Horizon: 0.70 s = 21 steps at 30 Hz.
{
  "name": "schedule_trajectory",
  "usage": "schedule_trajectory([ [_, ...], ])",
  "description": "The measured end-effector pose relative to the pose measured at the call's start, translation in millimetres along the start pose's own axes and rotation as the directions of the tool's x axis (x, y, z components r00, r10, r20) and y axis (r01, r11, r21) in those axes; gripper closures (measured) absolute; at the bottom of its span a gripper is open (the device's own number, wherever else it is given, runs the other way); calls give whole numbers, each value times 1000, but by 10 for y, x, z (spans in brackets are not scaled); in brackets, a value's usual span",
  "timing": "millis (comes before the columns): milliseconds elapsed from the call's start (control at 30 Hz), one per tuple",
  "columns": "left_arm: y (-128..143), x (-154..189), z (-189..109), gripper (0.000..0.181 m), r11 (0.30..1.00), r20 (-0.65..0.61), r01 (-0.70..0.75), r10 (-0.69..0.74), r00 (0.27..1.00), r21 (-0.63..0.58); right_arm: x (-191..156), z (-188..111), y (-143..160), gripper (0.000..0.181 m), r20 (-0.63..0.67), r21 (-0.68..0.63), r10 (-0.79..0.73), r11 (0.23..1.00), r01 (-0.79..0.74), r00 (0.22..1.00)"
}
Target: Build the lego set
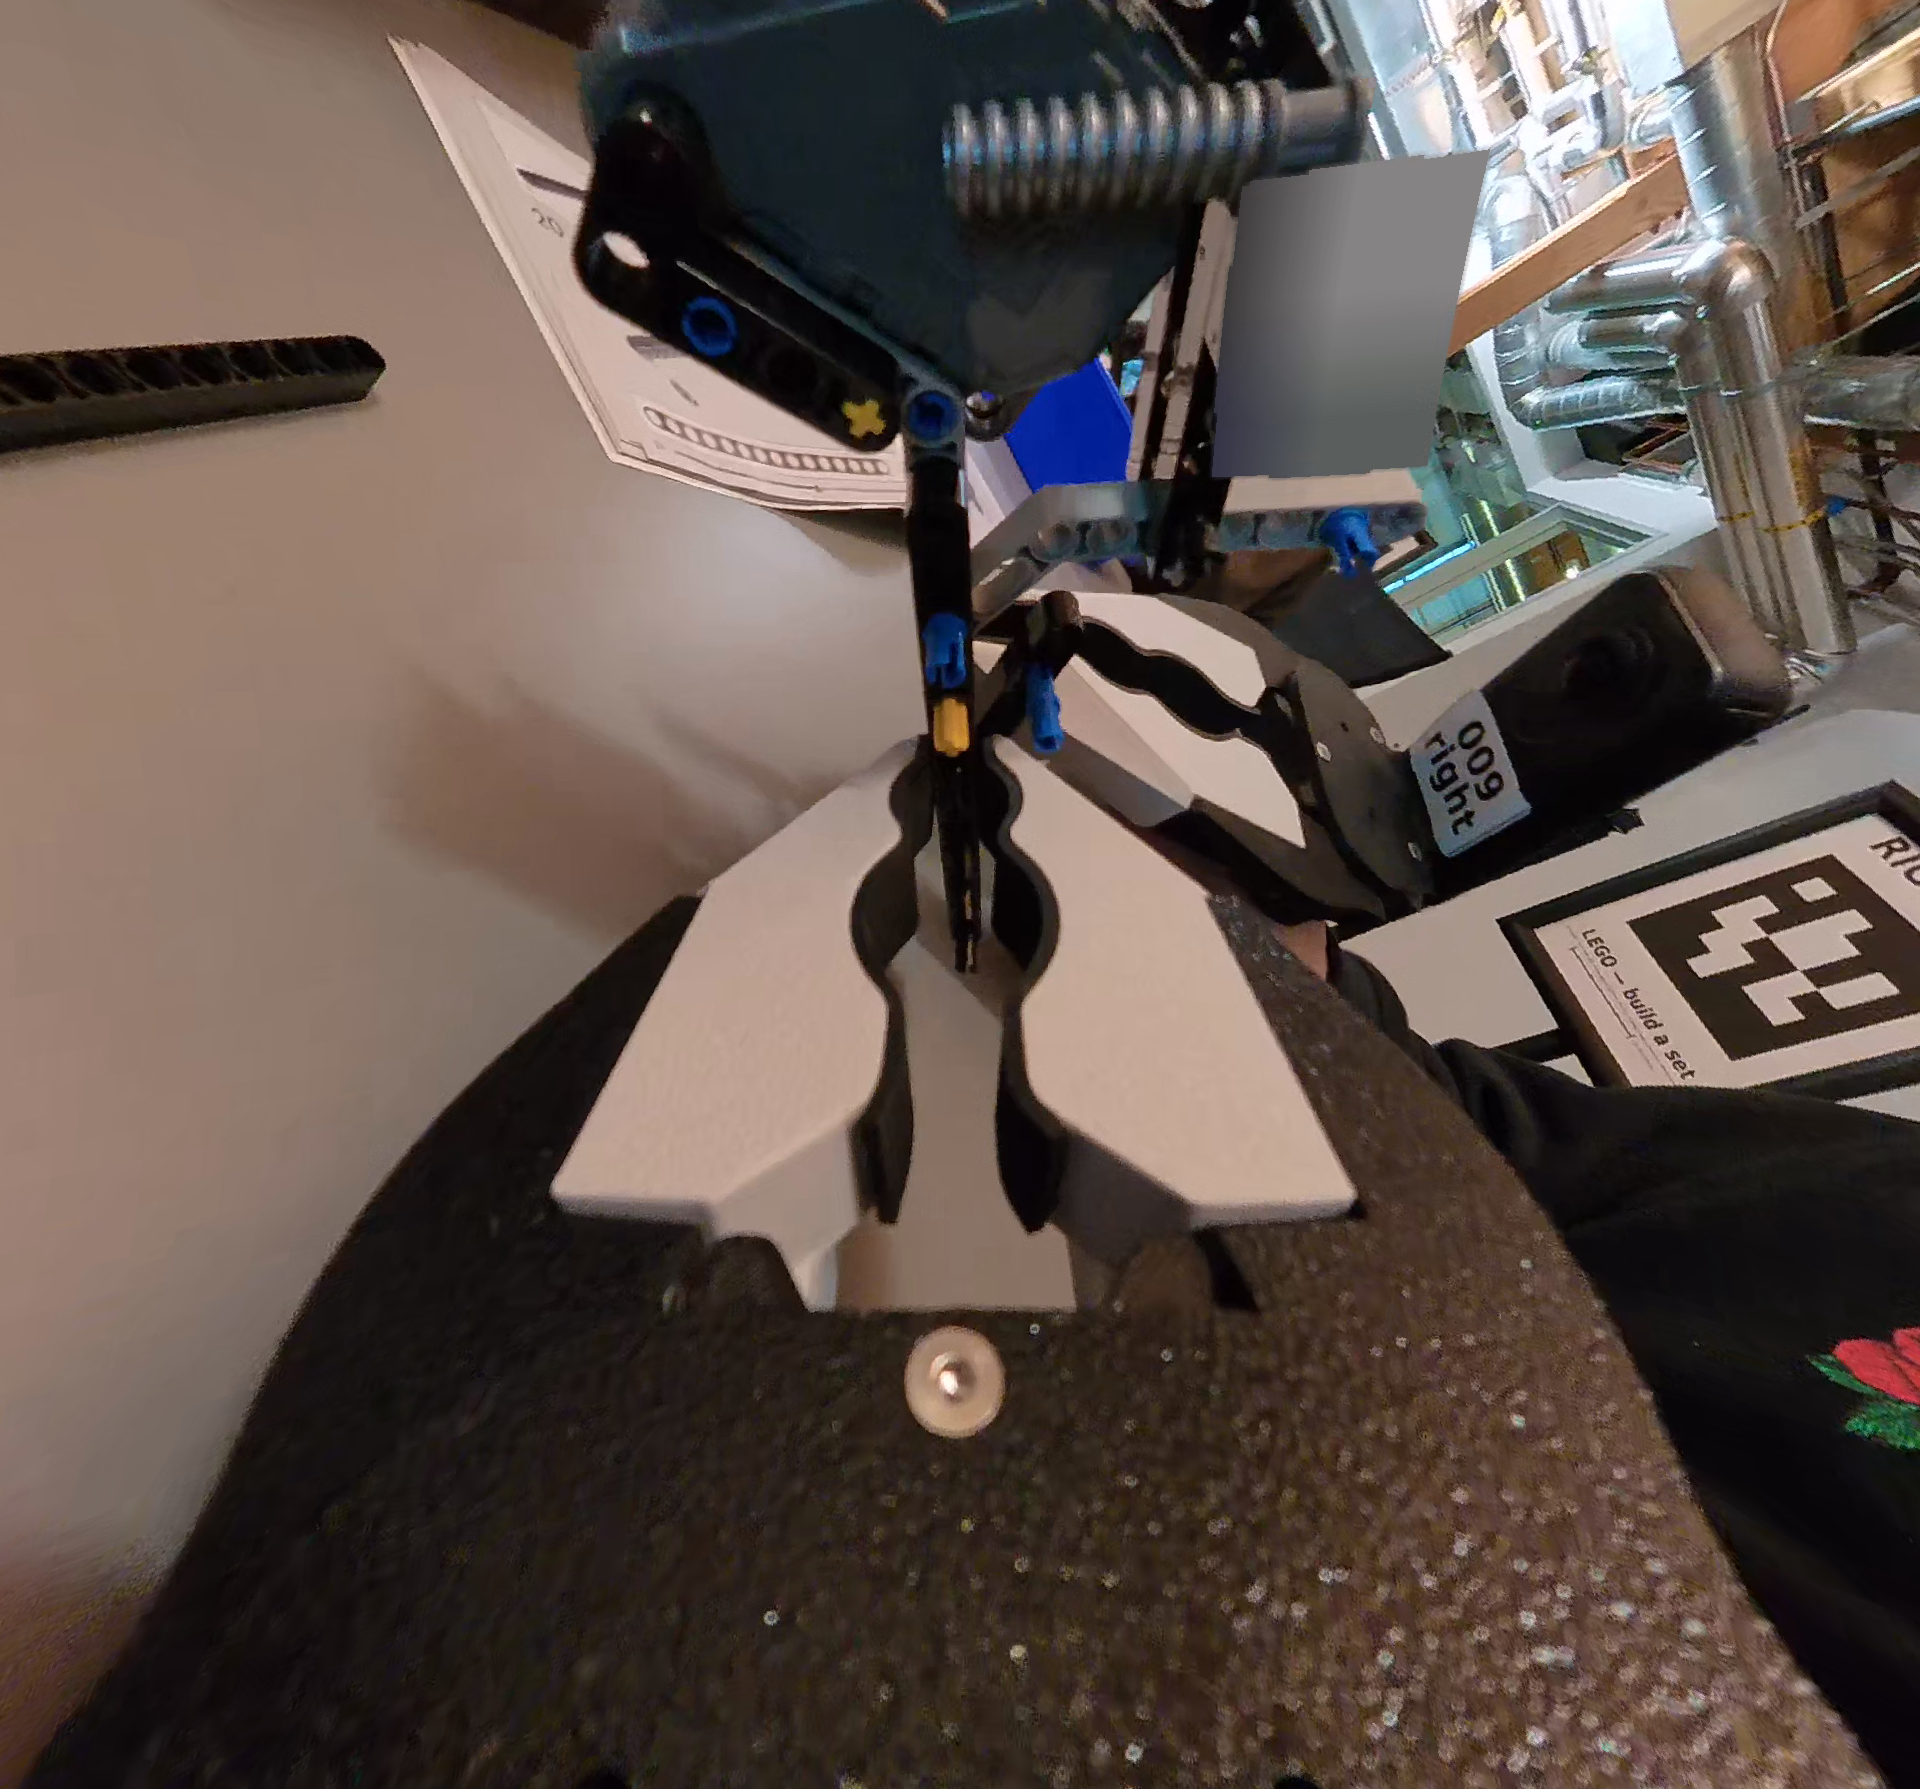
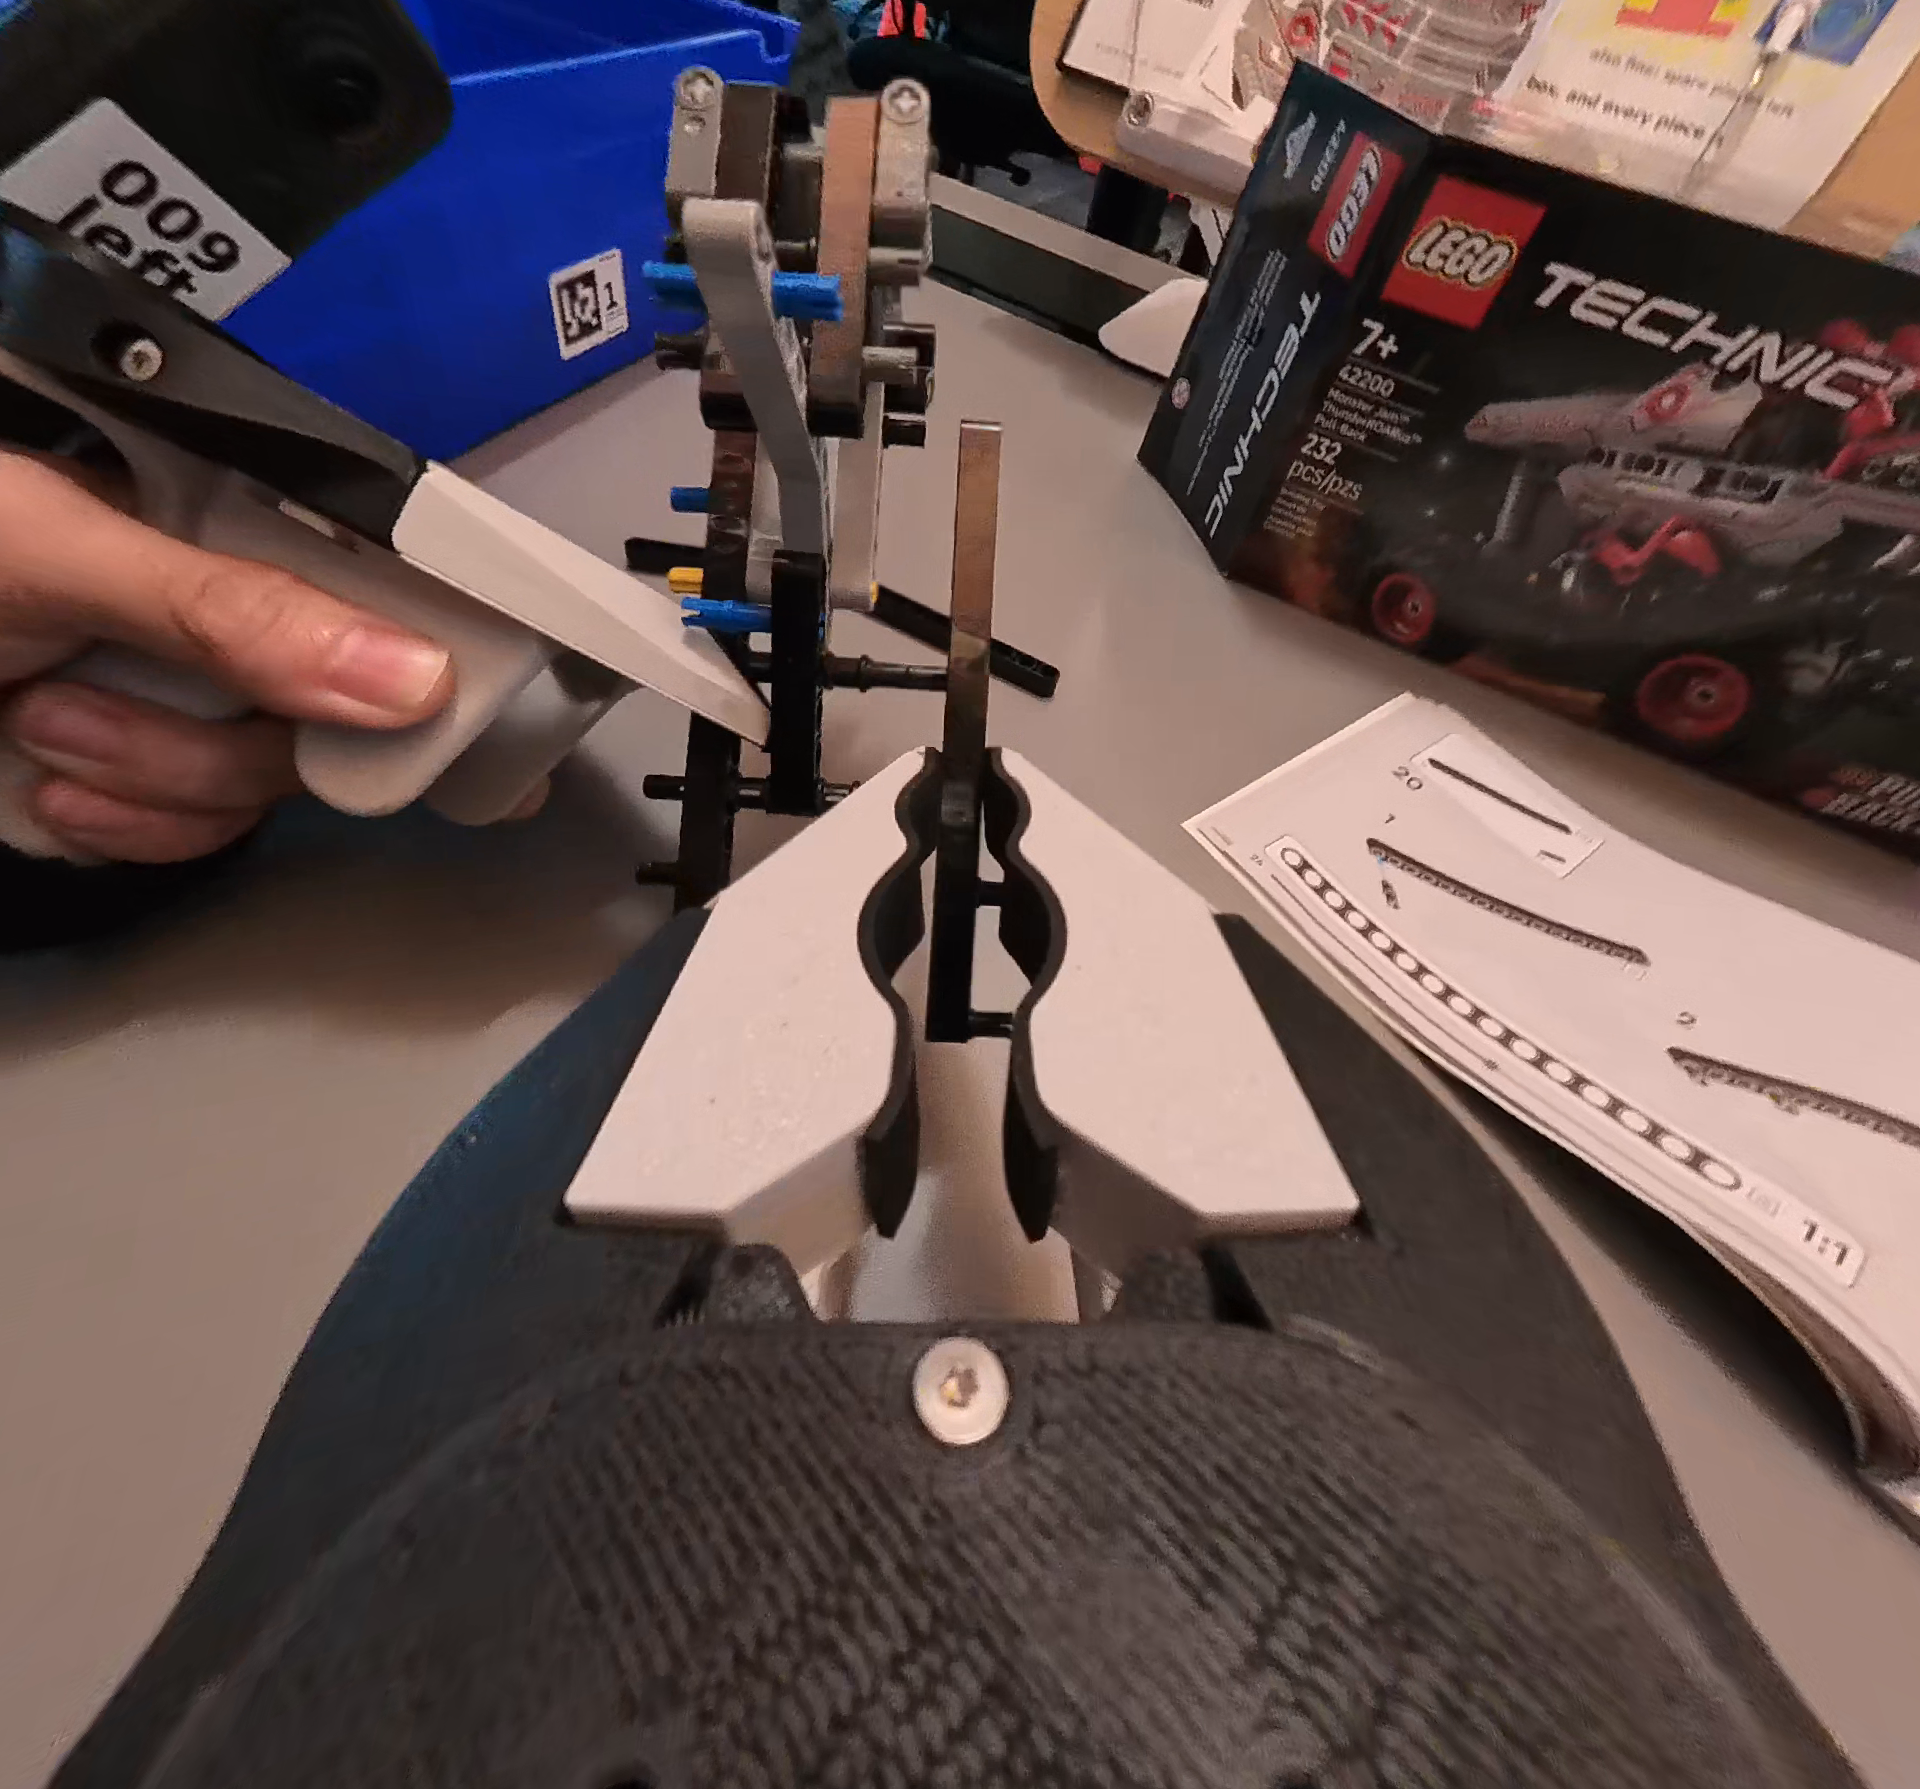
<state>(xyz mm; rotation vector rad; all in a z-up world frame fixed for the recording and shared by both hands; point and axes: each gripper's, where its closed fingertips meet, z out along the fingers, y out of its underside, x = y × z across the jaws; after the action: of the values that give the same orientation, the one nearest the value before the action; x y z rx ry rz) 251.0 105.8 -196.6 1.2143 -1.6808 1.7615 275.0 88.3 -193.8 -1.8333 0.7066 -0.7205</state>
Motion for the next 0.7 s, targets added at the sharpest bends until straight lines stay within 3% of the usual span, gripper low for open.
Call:
schedule_trajectory([
  [400, 59, -24, -4, 176, 999, -18, 1, -2, 1000, -38, -27, -24, 12, 175, 24, 10, -316, 949, 315, 949],
  [700, 50, 57, -36, 176, 999, -79, -22, 19, 997, -40, -64, -93, -69, 176, 152, 112, -152, 984, 136, 977],
])
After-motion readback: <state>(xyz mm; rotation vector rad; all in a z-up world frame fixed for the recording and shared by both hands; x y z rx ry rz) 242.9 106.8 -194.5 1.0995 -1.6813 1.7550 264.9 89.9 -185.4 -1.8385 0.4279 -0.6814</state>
